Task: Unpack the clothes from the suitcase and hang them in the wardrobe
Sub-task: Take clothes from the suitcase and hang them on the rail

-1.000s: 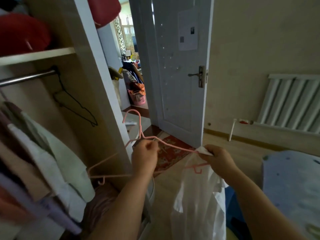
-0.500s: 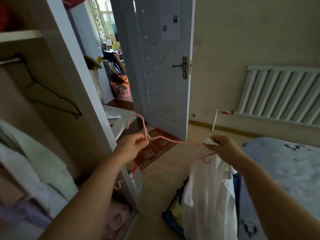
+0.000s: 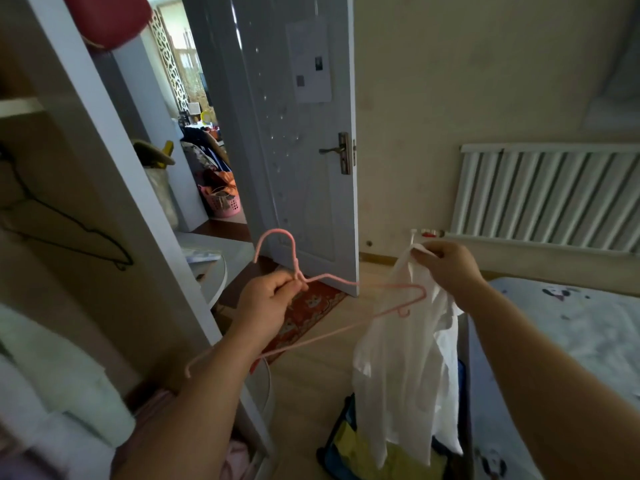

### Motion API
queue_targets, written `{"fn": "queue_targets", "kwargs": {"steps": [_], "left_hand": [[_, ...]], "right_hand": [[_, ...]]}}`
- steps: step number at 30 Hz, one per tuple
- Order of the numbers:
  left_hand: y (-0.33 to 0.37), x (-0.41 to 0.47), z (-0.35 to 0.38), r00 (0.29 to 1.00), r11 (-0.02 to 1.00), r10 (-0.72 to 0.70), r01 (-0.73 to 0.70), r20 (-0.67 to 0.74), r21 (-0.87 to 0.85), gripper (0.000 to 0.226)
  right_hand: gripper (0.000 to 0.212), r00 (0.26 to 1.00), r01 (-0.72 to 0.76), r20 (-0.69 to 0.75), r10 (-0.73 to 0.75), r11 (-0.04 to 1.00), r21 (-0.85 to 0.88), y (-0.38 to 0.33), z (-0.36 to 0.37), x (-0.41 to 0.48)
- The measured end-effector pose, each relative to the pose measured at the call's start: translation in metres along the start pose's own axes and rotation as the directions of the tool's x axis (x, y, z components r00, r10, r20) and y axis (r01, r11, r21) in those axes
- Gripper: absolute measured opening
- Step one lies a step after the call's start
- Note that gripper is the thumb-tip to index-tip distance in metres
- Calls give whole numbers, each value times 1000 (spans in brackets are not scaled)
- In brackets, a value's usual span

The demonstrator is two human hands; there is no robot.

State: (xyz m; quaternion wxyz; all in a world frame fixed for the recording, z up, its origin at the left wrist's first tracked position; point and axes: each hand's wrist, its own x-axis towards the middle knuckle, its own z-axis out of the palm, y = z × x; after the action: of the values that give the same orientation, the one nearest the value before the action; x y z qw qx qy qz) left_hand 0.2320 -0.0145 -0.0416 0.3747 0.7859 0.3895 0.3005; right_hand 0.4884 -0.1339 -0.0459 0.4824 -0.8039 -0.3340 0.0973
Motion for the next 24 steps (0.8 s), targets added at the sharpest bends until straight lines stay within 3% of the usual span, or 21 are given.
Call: {"fn": "queue_targets", "kwargs": {"steps": [3, 5, 8, 11, 15, 17, 21, 24], "left_hand": [[3, -3, 17, 997, 996, 67, -64, -46, 69, 16], [11, -7, 32, 995, 998, 66, -65, -73, 19, 15], [21, -9, 53, 992, 995, 85, -89, -94, -42, 16], [28, -13, 61, 990, 978, 70, -91, -119, -188, 19], [37, -21, 42, 986, 908, 8, -78, -168, -412, 21], [39, -17, 35, 986, 908, 36, -100, -163, -407, 20], [34, -8, 33, 975, 936, 118, -172, -187, -306, 12], [17, -5, 35, 897, 954, 211, -275, -390, -118, 17]], "right_hand": [[24, 997, 49, -62, -54, 995, -81, -16, 1, -2], [31, 992, 108, -60, -115, 988, -114, -30, 12, -10], [37, 963, 268, 67, -260, 948, -170, -54, 33, -30], [26, 873, 477, 201, -444, 862, -170, -73, 40, -50], [51, 788, 559, 85, -610, 651, -513, -71, 18, -53], [38, 795, 544, 106, -597, 627, -557, -68, 5, -46], [23, 854, 484, 110, -509, 697, -530, -63, 5, -37], [25, 891, 429, 84, -446, 767, -478, -57, 7, -34]]}}
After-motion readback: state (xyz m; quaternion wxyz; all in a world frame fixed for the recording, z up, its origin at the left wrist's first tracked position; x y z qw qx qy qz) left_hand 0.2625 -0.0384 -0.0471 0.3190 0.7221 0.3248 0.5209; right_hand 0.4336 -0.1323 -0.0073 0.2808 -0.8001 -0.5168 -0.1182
